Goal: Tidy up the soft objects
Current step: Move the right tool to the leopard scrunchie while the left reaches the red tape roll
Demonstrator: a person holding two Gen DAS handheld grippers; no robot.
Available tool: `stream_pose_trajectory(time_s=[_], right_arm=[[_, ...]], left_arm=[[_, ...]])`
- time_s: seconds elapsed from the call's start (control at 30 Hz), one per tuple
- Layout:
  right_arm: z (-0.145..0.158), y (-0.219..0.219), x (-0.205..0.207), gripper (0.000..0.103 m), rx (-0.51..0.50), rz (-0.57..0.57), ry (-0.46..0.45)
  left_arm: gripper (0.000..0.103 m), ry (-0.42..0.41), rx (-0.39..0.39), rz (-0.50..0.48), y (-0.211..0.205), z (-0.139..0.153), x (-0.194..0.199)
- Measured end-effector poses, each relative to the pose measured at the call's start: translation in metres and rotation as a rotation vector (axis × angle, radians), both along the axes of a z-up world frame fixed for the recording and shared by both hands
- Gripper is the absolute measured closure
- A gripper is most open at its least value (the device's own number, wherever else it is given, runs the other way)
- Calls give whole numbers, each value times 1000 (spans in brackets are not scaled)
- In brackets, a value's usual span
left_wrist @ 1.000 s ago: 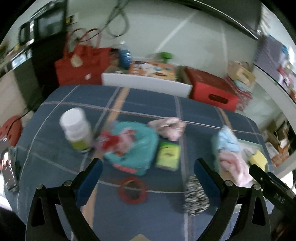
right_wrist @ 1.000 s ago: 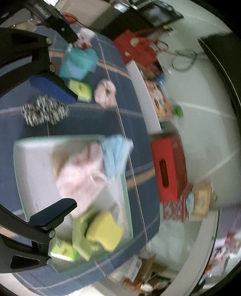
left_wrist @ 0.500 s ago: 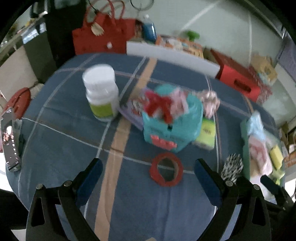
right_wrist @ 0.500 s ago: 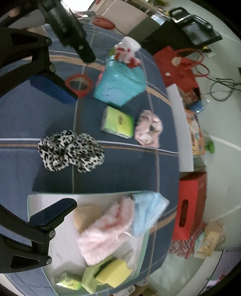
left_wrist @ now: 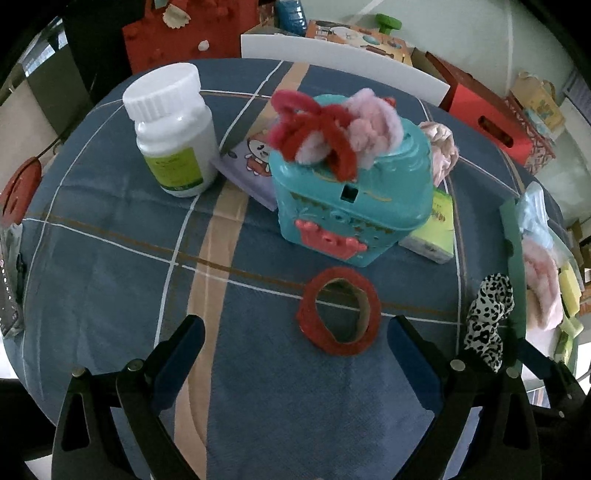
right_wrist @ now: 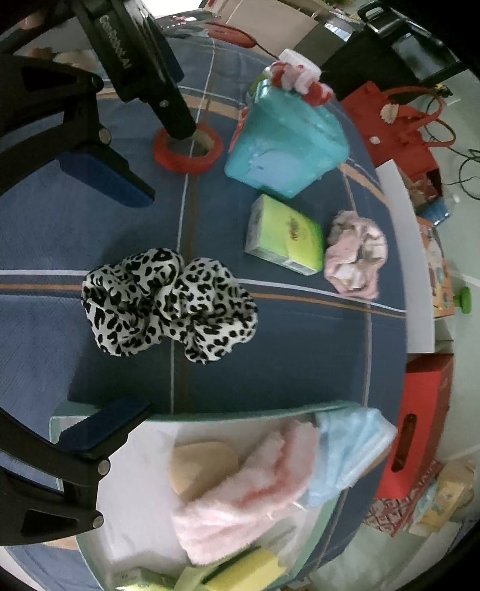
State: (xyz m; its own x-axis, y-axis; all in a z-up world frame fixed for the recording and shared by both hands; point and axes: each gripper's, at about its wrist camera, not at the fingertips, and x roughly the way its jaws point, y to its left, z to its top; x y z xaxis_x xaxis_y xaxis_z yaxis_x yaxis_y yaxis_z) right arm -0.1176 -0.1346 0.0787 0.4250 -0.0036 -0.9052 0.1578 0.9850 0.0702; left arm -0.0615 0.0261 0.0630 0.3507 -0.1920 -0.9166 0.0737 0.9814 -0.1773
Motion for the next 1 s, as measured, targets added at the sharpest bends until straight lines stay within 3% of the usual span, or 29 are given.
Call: stream_pose_trajectory(time_s=[0.27,0.47,0.9,1.0], right_arm=[[-6,10,6,0,-64,26,16],[-7,12,7,0,-62,34,13],[-10,16,9,1,-25,52,8],[-11,10,11,9,-17,44,0]], left_arm=[[4,38,-13,-54,-20,-11,8],[4,46,36,-45,-29,-18,16],[4,67,48,-32,-34,-32,20],[12,77,31,-42,-41,-36,22]])
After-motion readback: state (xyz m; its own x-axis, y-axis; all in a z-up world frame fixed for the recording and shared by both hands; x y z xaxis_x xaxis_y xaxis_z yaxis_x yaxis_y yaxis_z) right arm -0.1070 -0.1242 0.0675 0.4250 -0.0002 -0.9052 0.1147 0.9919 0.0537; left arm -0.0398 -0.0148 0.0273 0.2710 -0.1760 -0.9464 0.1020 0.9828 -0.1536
